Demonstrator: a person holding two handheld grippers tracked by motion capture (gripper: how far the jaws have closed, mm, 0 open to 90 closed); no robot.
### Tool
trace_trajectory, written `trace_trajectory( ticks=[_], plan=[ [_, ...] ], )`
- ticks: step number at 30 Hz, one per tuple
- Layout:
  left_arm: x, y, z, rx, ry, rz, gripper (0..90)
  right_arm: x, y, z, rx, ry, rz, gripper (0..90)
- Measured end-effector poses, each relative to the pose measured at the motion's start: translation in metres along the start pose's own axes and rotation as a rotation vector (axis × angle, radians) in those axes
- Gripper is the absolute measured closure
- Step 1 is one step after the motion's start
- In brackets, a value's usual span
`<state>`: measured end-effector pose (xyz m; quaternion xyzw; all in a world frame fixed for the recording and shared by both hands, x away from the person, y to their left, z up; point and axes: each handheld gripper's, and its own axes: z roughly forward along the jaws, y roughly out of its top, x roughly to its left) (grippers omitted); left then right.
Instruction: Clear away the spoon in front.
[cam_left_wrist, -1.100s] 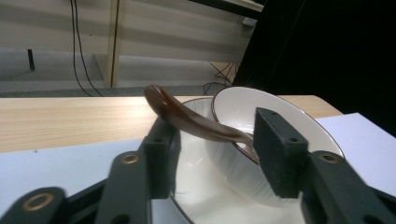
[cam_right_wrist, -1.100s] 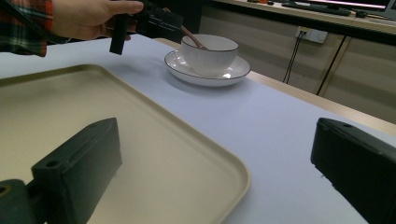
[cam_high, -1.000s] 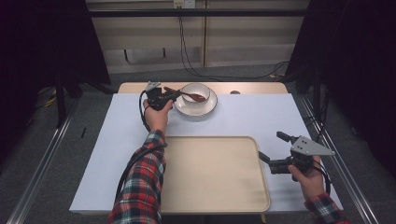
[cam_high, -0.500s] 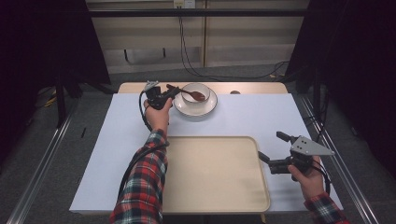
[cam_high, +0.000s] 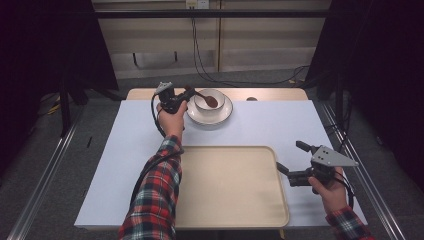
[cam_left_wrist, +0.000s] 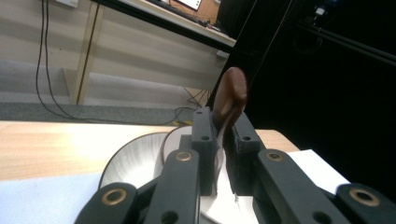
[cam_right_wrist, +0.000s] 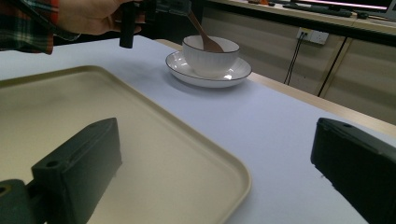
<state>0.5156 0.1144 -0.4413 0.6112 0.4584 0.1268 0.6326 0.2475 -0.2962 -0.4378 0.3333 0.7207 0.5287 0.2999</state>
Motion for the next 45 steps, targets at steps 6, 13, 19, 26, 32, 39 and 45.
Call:
trace_trajectory(
  ticks=[6, 13, 19, 26, 32, 39, 45],
  plan=[
    [-0.007, 0.007, 0.004, -0.012, -0.025, 0.011, 83.4, 0.0, 0.0, 0.0, 0.002, 0.0, 0.005, 1.4],
    [-0.011, 0.013, 0.005, -0.048, -0.032, 0.024, 83.8, 0.0, 0.0, 0.0, 0.003, 0.002, 0.001, 1.4],
    [-0.012, 0.02, 0.002, -0.05, -0.043, 0.042, 83.8, 0.0, 0.0, 0.0, 0.003, 0.007, 0.003, 1.4],
    [-0.015, 0.029, -0.003, -0.078, -0.051, 0.031, 83.8, 0.0, -0.001, 0.0, 0.006, 0.008, -0.001, 1.4],
    [-0.017, 0.036, -0.008, -0.102, -0.058, 0.029, 83.8, 0.0, 0.0, 0.0, 0.003, 0.008, 0.003, 1.4],
    [-0.021, 0.043, -0.013, -0.125, -0.077, 0.016, 83.8, 0.0, -0.001, 0.0, 0.008, 0.004, 0.002, 1.4],
    [-0.021, 0.046, -0.021, -0.103, -0.103, 0.061, 83.8, 0.0, -0.001, 0.001, 0.007, 0.004, -0.001, 1.4]
  ],
)
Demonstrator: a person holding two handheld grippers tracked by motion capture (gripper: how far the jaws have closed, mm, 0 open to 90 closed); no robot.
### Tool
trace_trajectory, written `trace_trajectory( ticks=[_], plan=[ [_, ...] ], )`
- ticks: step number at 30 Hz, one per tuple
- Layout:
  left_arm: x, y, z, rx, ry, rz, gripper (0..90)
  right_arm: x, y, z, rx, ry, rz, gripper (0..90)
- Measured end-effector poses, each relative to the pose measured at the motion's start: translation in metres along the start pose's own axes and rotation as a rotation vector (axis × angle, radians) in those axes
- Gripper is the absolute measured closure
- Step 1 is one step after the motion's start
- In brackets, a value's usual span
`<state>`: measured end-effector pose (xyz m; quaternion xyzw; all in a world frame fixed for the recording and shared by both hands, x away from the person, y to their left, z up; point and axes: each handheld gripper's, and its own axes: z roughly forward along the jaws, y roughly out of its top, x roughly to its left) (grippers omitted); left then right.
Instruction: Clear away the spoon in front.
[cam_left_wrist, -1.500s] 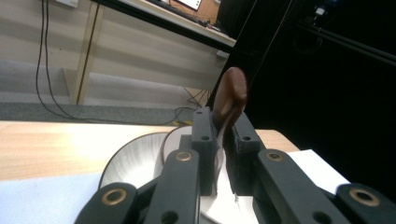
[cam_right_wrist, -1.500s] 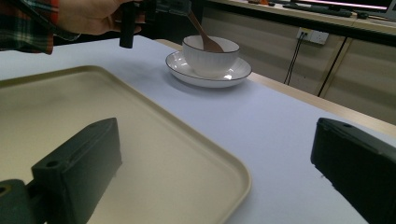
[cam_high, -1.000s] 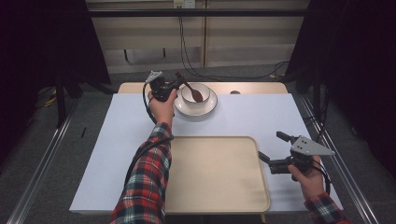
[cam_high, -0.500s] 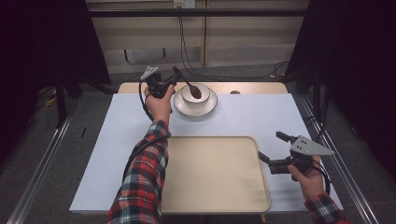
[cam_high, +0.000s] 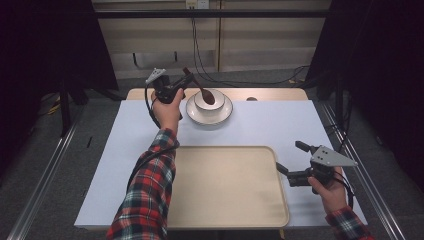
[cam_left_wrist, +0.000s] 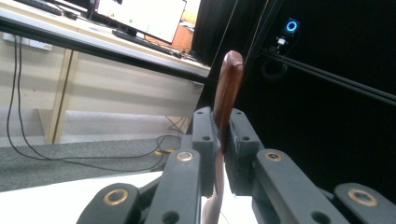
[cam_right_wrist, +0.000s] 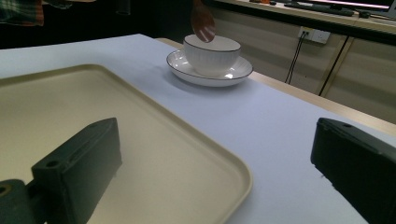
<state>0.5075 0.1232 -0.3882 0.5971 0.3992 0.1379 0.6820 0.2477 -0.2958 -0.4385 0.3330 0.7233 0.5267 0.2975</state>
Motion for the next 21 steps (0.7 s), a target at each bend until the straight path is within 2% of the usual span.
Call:
trace_trajectory(
  ticks=[1, 4, 5, 8, 9, 10, 12, 14, 16, 17, 19, 20, 21],
  plan=[
    [-0.002, 0.0, 0.001, -0.023, 0.001, -0.032, 83.8, 0.0, 0.0, 0.0, 0.0, -0.001, -0.001, 1.4],
    [-0.004, 0.0, -0.001, -0.026, -0.003, -0.039, 83.8, 0.0, 0.0, 0.0, -0.002, -0.001, 0.0, 1.4],
    [-0.003, 0.001, -0.005, -0.009, -0.016, -0.021, 83.8, 0.0, 0.0, 0.0, 0.0, 0.002, -0.004, 1.4],
    [-0.005, 0.002, -0.007, -0.006, -0.028, -0.024, 83.8, 0.0, 0.0, 0.0, 0.0, 0.0, -0.001, 1.4],
    [-0.007, 0.002, -0.009, -0.021, -0.032, -0.052, 83.8, 0.0, 0.0, 0.0, 0.0, 0.005, 0.004, 1.4],
    [-0.008, 0.003, -0.011, -0.024, -0.043, -0.051, 83.8, 0.0, 0.0, 0.0, 0.002, 0.003, -0.002, 1.4],
    [-0.007, 0.005, -0.016, 0.007, -0.059, -0.019, 83.8, 0.0, 0.0, 0.001, 0.003, 0.0, -0.002, 1.4],
    [-0.009, 0.005, -0.018, -0.005, -0.06, -0.05, 83.8, 0.0, 0.0, 0.001, 0.001, 0.003, -0.003, 1.4],
    [-0.01, 0.006, -0.02, 0.001, -0.065, -0.052, 83.8, 0.0, 0.0, 0.001, 0.002, 0.001, -0.003, 1.4],
    [-0.008, 0.006, -0.022, 0.023, -0.079, -0.026, 83.8, 0.001, 0.0, 0.001, 0.005, -0.001, -0.001, 1.4],
    [-0.01, 0.006, -0.026, 0.029, -0.088, -0.029, 83.9, 0.001, -0.001, 0.002, 0.009, 0.002, -0.003, 1.4],
    [-0.012, 0.006, -0.026, 0.012, -0.086, -0.057, 83.8, 0.001, -0.001, 0.002, 0.01, 0.002, -0.003, 1.4],
    [-0.009, 0.006, -0.03, 0.042, -0.103, -0.021, 83.9, 0.001, -0.001, 0.002, 0.009, 0.001, 0.001, 1.4]
  ],
)
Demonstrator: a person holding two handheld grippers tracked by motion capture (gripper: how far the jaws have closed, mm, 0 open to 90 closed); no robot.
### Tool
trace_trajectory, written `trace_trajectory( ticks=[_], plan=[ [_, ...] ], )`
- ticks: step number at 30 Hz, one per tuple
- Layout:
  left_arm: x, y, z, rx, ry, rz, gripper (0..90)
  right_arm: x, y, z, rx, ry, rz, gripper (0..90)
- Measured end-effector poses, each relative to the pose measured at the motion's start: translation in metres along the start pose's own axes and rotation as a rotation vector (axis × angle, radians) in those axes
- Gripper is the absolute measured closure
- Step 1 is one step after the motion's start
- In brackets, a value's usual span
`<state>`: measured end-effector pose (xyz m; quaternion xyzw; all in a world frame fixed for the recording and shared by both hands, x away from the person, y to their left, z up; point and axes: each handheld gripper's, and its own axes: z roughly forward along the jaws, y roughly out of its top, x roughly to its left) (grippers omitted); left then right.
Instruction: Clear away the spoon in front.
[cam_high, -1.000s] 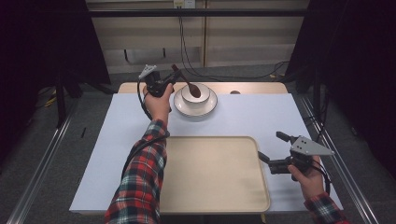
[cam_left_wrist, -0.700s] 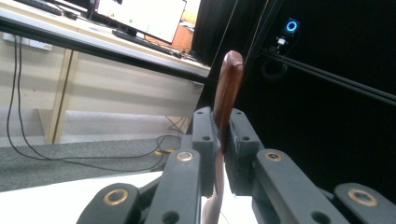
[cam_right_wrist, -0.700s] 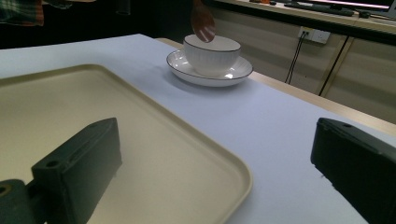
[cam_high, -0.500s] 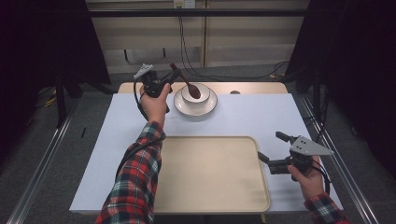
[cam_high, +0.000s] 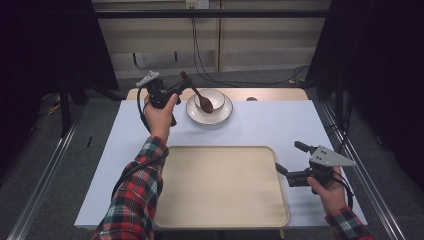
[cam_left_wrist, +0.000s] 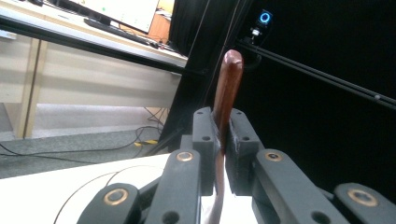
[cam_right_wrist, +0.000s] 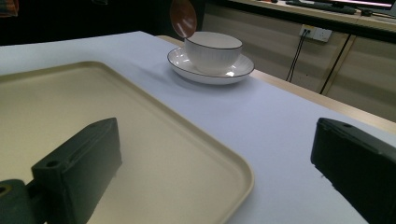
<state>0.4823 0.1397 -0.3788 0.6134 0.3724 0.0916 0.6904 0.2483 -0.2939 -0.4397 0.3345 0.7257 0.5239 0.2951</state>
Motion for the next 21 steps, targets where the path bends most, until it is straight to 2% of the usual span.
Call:
trace_trajectory(
  ticks=[1, 4, 5, 6, 8, 11, 14, 15, 16, 17, 19, 21],
  plan=[
    [0.0, 0.0, 0.0, 0.0, 0.0, 0.0, 83.8, 0.0, 0.0, 0.0, 0.0, 0.0, 0.0, 1.4],
    [-0.004, -0.002, -0.006, -0.01, -0.017, -0.043, 83.8, 0.0, 0.0, 0.0, 0.0, -0.002, -0.006, 1.4],
    [-0.004, -0.002, -0.006, -0.01, -0.017, -0.043, 83.8, 0.0, 0.0, 0.0, 0.0, -0.002, -0.006, 1.4],
    [-0.004, -0.003, -0.01, 0.005, -0.03, -0.019, 83.8, 0.0, 0.0, 0.0, 0.002, -0.001, -0.01, 1.4],
    [-0.004, -0.002, -0.015, 0.019, -0.04, -0.007, 83.9, 0.0, 0.0, 0.0, 0.005, 0.001, -0.01, 1.4],
    [-0.006, -0.002, -0.017, 0.018, -0.043, -0.007, 83.9, 0.0, 0.0, 0.001, 0.002, 0.002, -0.008, 1.4],
    [-0.01, -0.002, -0.02, 0.012, -0.045, -0.031, 83.9, 0.0, 0.0, 0.001, 0.006, 0.007, -0.013, 1.4],
    [-0.009, -0.002, -0.023, 0.038, -0.059, -0.003, 83.9, 0.001, -0.001, 0.001, 0.004, 0.009, -0.01, 1.4],
    [-0.011, -0.002, -0.024, 0.038, -0.06, -0.012, 83.9, 0.001, -0.001, 0.002, 0.005, 0.008, -0.01, 1.4],
    [-0.011, -0.002, -0.026, 0.053, -0.066, 0.008, 83.9, 0.001, -0.001, 0.002, 0.008, 0.008, -0.014, 1.4],
    [-0.012, -0.003, -0.028, 0.058, -0.069, -0.002, 83.9, 0.001, -0.001, 0.002, 0.008, 0.008, -0.013, 1.4],
    [-0.012, -0.004, -0.029, 0.065, -0.068, 0.01, 83.9, 0.002, -0.001, 0.002, 0.008, 0.002, -0.017, 1.4]
  ],
)
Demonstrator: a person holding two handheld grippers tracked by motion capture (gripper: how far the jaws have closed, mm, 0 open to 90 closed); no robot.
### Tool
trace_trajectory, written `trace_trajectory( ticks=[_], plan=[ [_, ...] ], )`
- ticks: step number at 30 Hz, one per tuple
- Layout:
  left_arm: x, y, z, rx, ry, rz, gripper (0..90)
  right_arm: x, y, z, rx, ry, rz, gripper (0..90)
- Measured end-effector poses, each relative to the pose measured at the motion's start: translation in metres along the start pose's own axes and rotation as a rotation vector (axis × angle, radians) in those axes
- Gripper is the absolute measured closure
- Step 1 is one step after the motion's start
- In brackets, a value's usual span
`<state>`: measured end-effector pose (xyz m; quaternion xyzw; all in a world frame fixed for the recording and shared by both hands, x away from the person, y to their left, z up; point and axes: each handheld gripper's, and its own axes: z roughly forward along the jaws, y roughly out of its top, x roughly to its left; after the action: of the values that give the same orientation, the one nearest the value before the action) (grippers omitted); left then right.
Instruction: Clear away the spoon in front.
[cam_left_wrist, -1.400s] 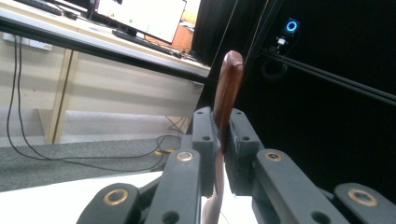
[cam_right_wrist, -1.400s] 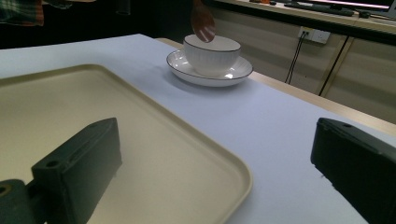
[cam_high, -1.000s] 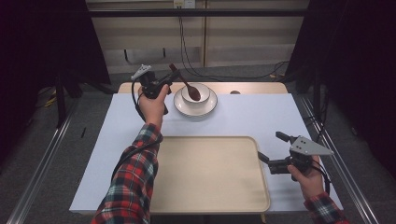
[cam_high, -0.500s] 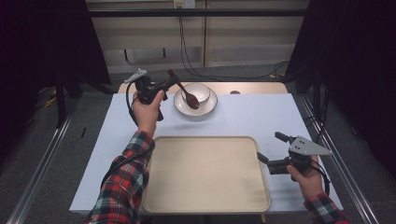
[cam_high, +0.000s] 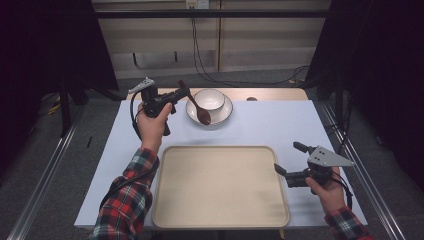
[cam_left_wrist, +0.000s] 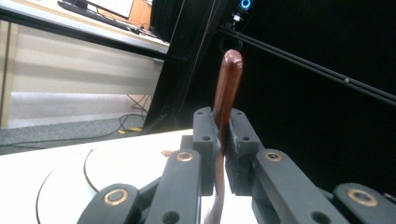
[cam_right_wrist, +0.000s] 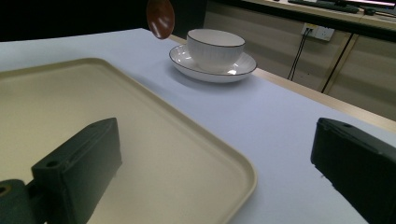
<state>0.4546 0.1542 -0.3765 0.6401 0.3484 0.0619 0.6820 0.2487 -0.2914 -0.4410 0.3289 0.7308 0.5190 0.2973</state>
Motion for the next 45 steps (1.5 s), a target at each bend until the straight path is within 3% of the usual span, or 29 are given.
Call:
trace_trajectory(
  ticks=[4, 8, 14, 19, 22, 24, 29, 45],
  plan=[
    [-0.002, -0.002, -0.005, 0.002, -0.005, -0.014, 83.9, 0.0, 0.0, 0.0, 0.0, 0.0, 0.002, 1.4],
    [-0.003, -0.003, -0.011, 0.018, -0.01, 0.005, 84.0, 0.0, 0.0, 0.001, 0.003, 0.004, 0.004, 1.4],
    [-0.01, -0.004, -0.017, 0.02, -0.022, -0.015, 84.0, 0.002, 0.0, 0.001, 0.006, 0.011, -0.003, 1.4],
    [-0.011, -0.006, -0.021, 0.035, -0.025, -0.005, 84.0, 0.002, 0.0, 0.002, 0.006, 0.008, -0.003, 1.4],
    [-0.013, -0.008, -0.022, 0.027, -0.035, -0.027, 84.0, 0.002, 0.0, 0.001, 0.006, 0.006, -0.004, 1.4],
    [-0.014, -0.01, -0.025, 0.042, -0.044, -0.014, 83.9, 0.001, 0.0, 0.001, -0.001, 0.012, -0.002, 1.4],
    [-0.017, -0.013, -0.027, 0.037, -0.06, -0.037, 84.0, 0.001, 0.0, 0.001, -0.009, 0.011, 0.015, 1.4],
    [-0.025, -0.025, -0.039, 0.062, -0.095, -0.045, 84.0, 0.002, 0.001, -0.001, -0.025, 0.028, 0.021, 1.4]
  ],
)
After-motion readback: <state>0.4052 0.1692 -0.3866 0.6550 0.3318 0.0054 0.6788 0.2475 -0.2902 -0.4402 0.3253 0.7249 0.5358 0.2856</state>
